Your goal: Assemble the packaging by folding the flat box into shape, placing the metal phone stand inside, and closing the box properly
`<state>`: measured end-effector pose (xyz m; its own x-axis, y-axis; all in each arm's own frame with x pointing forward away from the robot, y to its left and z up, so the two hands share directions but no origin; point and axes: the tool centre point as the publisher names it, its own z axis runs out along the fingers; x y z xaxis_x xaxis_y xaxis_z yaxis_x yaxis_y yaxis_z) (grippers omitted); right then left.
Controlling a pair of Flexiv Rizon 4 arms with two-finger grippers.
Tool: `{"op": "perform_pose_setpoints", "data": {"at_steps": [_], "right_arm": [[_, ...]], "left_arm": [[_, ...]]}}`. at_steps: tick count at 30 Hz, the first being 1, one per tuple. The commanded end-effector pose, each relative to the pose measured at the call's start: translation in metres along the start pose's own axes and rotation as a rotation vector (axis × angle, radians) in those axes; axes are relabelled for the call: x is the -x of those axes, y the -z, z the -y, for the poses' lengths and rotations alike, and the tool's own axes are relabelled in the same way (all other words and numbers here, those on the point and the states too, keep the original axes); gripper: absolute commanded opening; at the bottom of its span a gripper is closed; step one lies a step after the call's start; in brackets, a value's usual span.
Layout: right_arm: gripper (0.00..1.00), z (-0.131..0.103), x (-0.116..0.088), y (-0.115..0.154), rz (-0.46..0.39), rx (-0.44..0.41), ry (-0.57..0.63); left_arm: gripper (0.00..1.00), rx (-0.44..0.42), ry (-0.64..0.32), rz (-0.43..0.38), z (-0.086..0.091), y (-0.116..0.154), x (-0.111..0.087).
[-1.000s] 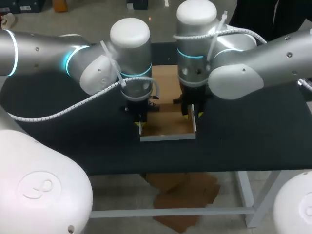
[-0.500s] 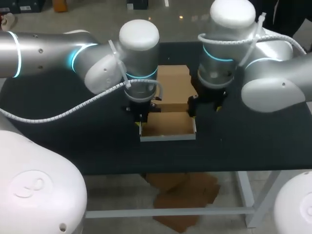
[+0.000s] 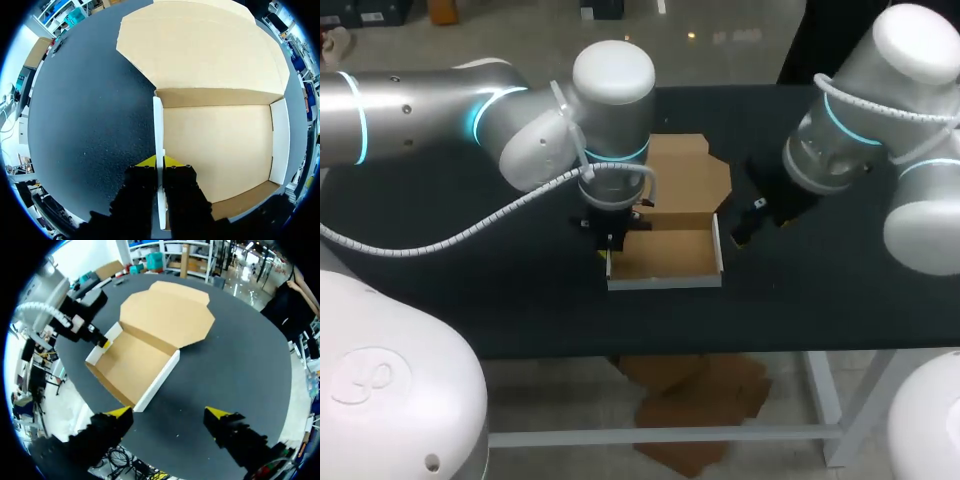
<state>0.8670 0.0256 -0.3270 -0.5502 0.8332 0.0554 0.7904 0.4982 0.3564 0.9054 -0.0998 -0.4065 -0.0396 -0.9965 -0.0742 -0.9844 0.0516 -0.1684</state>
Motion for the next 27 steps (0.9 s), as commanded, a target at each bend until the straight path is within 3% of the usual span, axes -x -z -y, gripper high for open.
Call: {"op": "perform_pose_setpoints", "data": {"at_steps": [1,3,6,16,27], "right_arm": [[1.0,0.008,-0.002,0.007,-0.119,0.18,0.133],[1.0,0.014,-0.002,0.015,-0.215,0.223,0.254],[1.0,0.021,-0.001,0.025,-0.246,0.236,0.355],[1.0,0.039,0.006,0.053,-0.306,0.288,0.522],[1.0,0.055,-0.002,0.062,-0.326,0.207,0.628]], "left_arm": [[0.0,-0.007,-0.001,0.004,-0.001,-0.001,-0.001],[0.0,-0.008,-0.002,0.004,-0.001,0.0,0.0],[0.0,-0.01,-0.004,0.003,-0.002,0.001,0.001],[0.0,-0.016,-0.014,0.016,-0.002,0.002,0.005],[0.0,-0.019,-0.021,0.047,0.0,0.001,0.01]]}}
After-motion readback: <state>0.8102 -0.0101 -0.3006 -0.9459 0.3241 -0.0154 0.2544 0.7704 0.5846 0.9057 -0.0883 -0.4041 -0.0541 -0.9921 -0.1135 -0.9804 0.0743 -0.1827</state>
